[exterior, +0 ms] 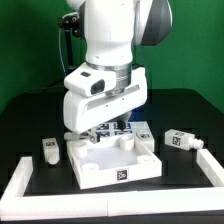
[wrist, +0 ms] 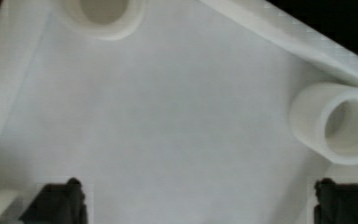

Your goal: Assemble one leg

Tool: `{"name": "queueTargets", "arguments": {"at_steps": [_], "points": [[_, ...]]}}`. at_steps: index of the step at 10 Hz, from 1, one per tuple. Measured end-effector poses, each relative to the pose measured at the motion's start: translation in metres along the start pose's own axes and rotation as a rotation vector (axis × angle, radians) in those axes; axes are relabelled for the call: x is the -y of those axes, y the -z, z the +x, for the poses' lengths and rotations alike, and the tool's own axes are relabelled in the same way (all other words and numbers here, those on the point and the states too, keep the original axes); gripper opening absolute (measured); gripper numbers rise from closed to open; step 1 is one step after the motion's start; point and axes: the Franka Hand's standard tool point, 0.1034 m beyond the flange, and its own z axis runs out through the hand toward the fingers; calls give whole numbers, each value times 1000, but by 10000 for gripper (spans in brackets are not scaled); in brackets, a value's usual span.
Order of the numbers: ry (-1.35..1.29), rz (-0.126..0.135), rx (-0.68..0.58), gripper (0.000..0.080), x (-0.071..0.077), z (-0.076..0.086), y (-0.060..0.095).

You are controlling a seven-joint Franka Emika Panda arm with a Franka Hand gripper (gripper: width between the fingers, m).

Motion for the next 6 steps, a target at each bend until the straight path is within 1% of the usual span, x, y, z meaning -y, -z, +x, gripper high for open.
{"name": "queueTargets", "arguments": {"at_steps": [3, 4, 5, 6], "points": [[2, 2, 2, 649, 0, -1, -1], [-35, 4, 11, 649, -7, -5, -8], [-73, 0, 20, 649, -23, -7, -15], [-87, -11, 18, 649, -37, -7, -16]]}}
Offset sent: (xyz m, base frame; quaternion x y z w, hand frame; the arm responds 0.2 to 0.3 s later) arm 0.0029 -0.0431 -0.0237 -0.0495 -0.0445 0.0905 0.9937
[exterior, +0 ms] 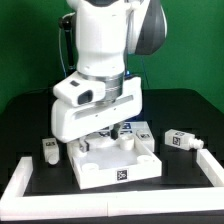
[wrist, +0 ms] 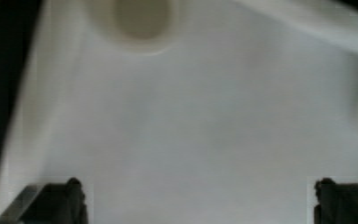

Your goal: Assemble one leg

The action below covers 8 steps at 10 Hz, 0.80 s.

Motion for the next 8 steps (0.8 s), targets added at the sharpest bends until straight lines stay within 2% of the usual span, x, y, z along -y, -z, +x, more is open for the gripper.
{"name": "queueTargets", "arguments": {"at_steps": [1, 2, 7, 8], "points": [[6, -6, -2, 649, -10, -3, 1], [7, -9, -4, 649, -14, -4, 3], [8, -8, -2, 649, -13, -4, 2], [-42, -18, -14, 649, -24, -8, 4]]}}
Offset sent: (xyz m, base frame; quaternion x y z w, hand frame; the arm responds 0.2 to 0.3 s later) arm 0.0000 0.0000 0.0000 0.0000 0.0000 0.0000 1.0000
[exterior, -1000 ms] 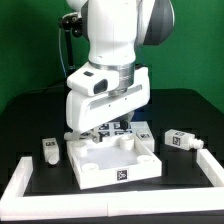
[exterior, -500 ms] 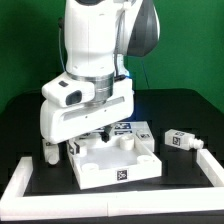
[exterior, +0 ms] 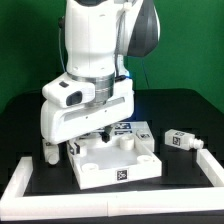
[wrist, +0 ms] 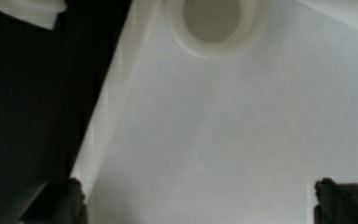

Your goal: Assemble one leg

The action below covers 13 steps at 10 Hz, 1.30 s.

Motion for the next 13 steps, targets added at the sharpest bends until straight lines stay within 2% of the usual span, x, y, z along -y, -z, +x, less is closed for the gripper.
{"name": "queueTargets", "arguments": {"at_steps": [1, 3, 5, 6, 9, 10, 11, 13], "points": [[-55, -20, -26, 649, -11, -3, -1], [-47, -38, -58, 649, -16, -13, -14], [-52, -38, -64, 649, -18, -18, -31], [-47, -48, -73, 649, -18, -16, -37], [-39, -49, -74, 649, -19, -15, -38], [-39, -49, -73, 515, -19, -15, -38], [-39, -49, -73, 515, -19, -15, -38], [-39, -49, -73, 241, -19, -15, -38]]}}
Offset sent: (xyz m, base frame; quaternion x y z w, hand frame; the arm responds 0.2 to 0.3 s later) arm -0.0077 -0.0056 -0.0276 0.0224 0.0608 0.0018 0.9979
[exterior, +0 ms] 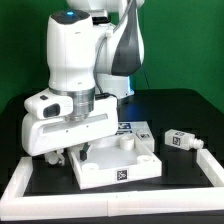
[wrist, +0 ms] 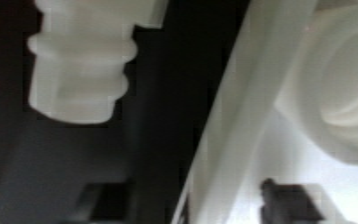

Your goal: Assemble one leg

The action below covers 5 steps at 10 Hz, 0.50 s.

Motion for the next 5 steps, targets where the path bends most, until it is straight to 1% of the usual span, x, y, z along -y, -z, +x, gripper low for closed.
{"name": "queueTargets", "arguments": {"at_steps": [1, 2, 3, 4, 5], "points": [[-39, -3, -3, 72, -1, 4, 0], [-87, -13, -12, 72, -3, 18, 1], [-137, -8, -6, 59, -8, 29, 2], [-178, 1, 1, 59, -16, 38, 2], [-191, -4, -6, 59, -19, 45, 2]]}}
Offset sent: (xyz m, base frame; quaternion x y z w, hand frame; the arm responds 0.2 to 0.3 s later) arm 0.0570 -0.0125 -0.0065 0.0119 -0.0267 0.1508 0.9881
